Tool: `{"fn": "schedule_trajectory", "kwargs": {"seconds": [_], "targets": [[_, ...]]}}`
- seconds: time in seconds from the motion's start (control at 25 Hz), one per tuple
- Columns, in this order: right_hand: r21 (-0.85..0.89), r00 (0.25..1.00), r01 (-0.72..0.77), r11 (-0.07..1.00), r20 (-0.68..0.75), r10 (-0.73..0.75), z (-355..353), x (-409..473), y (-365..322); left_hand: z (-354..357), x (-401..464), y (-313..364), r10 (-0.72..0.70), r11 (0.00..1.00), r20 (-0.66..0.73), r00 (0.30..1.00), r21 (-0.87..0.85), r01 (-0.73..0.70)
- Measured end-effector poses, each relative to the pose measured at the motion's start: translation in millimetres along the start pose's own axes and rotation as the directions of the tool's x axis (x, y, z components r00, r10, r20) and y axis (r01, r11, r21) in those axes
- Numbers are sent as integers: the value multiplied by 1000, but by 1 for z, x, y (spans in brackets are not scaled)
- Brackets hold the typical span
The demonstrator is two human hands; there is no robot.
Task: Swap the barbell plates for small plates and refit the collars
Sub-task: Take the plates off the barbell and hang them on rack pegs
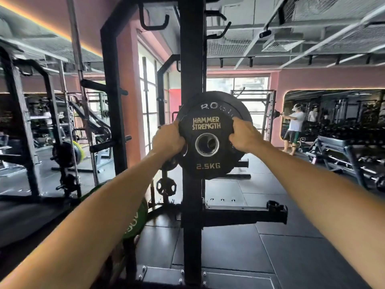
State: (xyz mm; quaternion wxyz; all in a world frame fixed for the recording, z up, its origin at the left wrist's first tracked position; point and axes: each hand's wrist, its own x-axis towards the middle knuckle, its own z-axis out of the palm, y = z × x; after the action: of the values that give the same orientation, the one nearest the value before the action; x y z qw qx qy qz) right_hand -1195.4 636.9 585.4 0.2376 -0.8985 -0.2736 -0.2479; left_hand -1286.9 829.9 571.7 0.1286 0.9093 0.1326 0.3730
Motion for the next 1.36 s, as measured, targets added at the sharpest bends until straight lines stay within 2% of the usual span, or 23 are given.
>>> {"fn": "schedule_trajectory", "kwargs": {"seconds": [0.08, 0.2, 0.36, 0.88, 1.08, 1.36], "targets": [[3, 999, 37, 999, 7, -37, -9, -9, -17, -24, -14, -3, -14, 1000, -18, 1000, -16, 14], [33, 997, 70, 997, 42, -71, -12, -25, -50, -58, -39, -19, -26, 998, -44, 999, 47, 28], [47, 994, 94, 994, 57, -97, -5, -40, -109, -99, -59, -62, -65, 995, -64, 996, 70, 69], [90, 977, 184, 979, 95, -192, 96, -48, -398, -264, -81, -328, -104, 983, -70, 992, 144, 113], [124, 965, 232, 965, 96, -244, 144, -16, -472, -289, -63, -412, -128, 981, -80, 989, 136, 138], [141, 961, 248, 959, 90, -261, 225, 55, -523, -273, -4, -507, -91, 977, -79, 993, 185, 104]]}}
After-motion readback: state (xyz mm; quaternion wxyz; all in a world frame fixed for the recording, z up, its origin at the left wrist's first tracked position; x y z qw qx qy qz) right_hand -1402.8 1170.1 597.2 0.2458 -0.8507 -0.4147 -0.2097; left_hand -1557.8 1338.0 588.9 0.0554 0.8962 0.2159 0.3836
